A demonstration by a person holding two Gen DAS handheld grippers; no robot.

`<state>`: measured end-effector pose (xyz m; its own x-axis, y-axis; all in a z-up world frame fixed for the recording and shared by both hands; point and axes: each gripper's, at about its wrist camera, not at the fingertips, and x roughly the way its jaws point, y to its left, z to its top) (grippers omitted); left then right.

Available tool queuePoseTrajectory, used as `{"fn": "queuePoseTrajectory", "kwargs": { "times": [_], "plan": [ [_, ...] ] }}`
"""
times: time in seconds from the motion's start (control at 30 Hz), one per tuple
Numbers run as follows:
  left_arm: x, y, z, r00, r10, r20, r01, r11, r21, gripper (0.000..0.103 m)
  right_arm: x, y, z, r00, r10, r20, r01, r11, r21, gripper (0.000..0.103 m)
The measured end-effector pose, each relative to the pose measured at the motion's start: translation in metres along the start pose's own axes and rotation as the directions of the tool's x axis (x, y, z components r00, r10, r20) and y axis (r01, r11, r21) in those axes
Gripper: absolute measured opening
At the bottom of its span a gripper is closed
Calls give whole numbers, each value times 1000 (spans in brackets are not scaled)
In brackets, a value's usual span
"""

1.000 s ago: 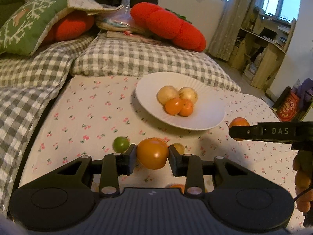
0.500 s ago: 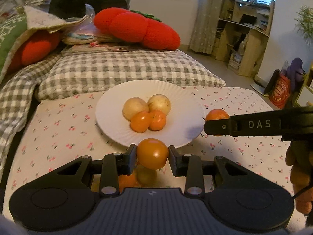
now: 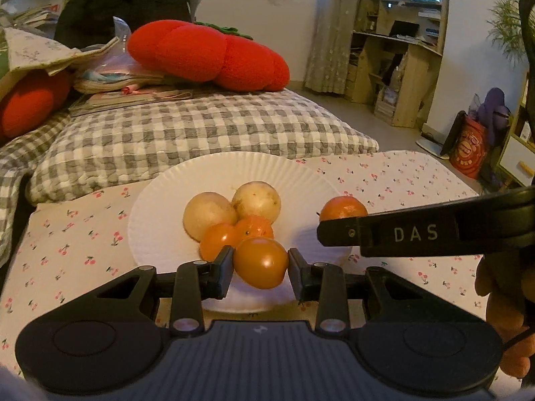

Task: Organize fruits
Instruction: 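Carry both held orange fruits over the white plate and release them, then lift both open tools away from the plate toward the loose fruits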

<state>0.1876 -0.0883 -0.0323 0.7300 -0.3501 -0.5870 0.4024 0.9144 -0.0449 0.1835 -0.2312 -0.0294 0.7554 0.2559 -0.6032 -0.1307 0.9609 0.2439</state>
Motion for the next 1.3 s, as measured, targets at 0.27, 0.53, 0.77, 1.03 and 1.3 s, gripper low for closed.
{"fn": "queuePoseTrajectory", "kwargs": {
  "times": [0.27,0.53,0.77,1.03,1.3],
  "plan": [
    [13,2,-4,999,9,-31,-8,1000,13,29,11,1,0,1000,3,-8,-3,1000,-16,32],
    [16,7,-6,999,12,-37,-12,1000,10,30,12,3,0,1000,13,-13,-13,1000,-23,35],
    [5,8,-4,1000,6,-24,-7,1000,-8,36,-1,-4,9,1000,15,16,-16,999,47,40],
    [-17,19,5,999,36,-36,-39,996,-76,40,-17,-11,13,1000,6,27,-9,994,107,44],
    [-37,50,1,987,121,-104,-139,974,-180,50,-33,8,4,1000,-10,21,10,1000,10,65]
  ]
}}
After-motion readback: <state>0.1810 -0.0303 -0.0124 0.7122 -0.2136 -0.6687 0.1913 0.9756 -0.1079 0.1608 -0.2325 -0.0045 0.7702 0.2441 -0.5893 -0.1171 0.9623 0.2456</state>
